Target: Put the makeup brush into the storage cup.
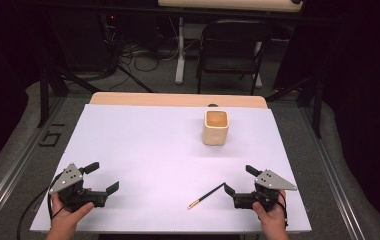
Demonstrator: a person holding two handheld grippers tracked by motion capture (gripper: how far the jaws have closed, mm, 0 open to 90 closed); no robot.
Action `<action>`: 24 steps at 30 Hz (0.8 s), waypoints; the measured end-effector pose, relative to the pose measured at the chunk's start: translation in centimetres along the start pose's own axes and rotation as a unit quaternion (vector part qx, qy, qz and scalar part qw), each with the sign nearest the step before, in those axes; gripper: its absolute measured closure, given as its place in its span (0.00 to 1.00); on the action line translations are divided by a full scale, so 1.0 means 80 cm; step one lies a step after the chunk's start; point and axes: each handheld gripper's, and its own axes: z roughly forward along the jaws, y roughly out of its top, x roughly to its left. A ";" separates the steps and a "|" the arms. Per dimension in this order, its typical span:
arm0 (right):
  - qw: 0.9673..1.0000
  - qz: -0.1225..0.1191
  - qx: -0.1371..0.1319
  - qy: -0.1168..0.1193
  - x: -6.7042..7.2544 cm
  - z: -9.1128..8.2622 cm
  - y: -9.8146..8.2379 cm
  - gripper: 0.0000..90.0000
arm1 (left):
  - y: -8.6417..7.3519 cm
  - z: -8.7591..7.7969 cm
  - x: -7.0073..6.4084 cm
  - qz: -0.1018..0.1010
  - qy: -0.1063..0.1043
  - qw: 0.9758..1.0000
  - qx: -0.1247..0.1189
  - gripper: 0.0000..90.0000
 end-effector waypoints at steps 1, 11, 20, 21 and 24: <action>1.000 0.001 0.003 0.000 0.000 -0.001 0.000 0.02 | 0.000 0.001 0.000 0.000 0.002 1.000 0.001 0.01; 1.000 -0.001 0.001 -0.006 0.000 0.000 0.000 0.00 | 0.000 0.004 0.002 -0.016 0.011 1.000 0.008 0.00; 1.000 0.004 0.010 -0.006 0.002 0.004 0.001 0.00 | 0.000 0.001 0.003 -0.024 0.020 0.999 0.008 0.01; 1.000 0.005 0.000 -0.006 0.003 0.007 0.001 0.00 | 0.000 0.001 0.003 -0.024 0.020 0.999 0.010 0.01; 1.000 0.001 0.008 -0.003 0.005 0.008 0.001 0.00 | -0.001 0.002 0.004 -0.024 0.020 0.999 0.010 0.01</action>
